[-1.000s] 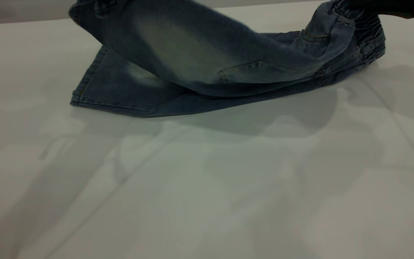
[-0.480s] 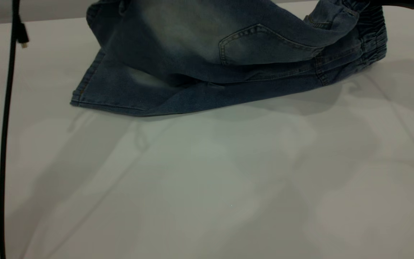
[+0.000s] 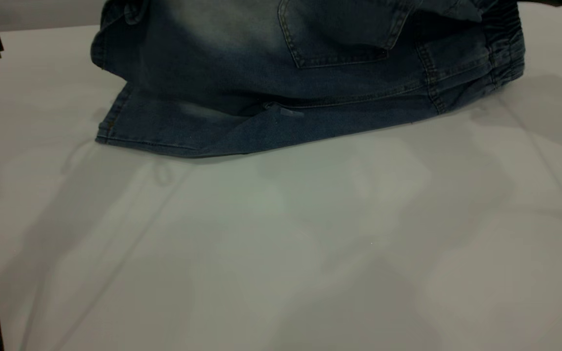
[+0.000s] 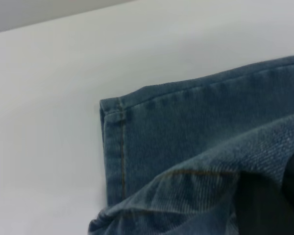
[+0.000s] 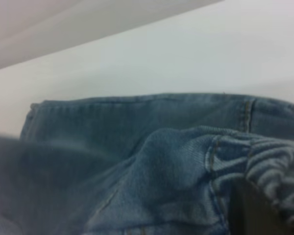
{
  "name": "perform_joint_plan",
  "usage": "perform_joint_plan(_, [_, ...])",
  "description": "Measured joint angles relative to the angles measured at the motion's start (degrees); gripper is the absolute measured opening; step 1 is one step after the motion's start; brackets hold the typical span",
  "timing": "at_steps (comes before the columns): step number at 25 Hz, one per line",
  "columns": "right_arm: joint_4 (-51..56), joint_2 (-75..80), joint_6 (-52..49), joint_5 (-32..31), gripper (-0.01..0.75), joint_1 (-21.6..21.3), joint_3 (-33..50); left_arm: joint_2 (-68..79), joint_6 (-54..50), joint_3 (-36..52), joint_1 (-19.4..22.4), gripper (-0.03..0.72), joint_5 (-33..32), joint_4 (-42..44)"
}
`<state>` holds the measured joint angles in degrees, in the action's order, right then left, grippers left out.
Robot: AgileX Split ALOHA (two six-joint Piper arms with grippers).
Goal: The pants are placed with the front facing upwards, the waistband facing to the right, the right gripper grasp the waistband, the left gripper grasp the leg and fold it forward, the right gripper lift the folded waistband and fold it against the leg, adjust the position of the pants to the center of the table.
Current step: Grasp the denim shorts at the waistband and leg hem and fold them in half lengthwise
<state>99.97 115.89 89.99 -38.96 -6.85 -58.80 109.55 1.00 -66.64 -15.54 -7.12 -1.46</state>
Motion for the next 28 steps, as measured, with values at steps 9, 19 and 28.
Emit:
perform_joint_plan(9, [-0.1,4.6,0.0,-1.6,0.041,0.0,-1.7,0.0,0.0,0.1,0.0,0.029,0.2,0.0])
perform_joint_plan(19, [0.0,4.7,-0.1,-1.6,0.288,0.0,-1.7,0.0,0.0,0.1,0.0,0.029,-0.4,0.0])
perform_joint_plan(28, [0.0,4.7,-0.1,3.4,0.588,0.0,-1.6,0.0,-4.8,0.1,0.0,0.029,-2.5,-0.2])
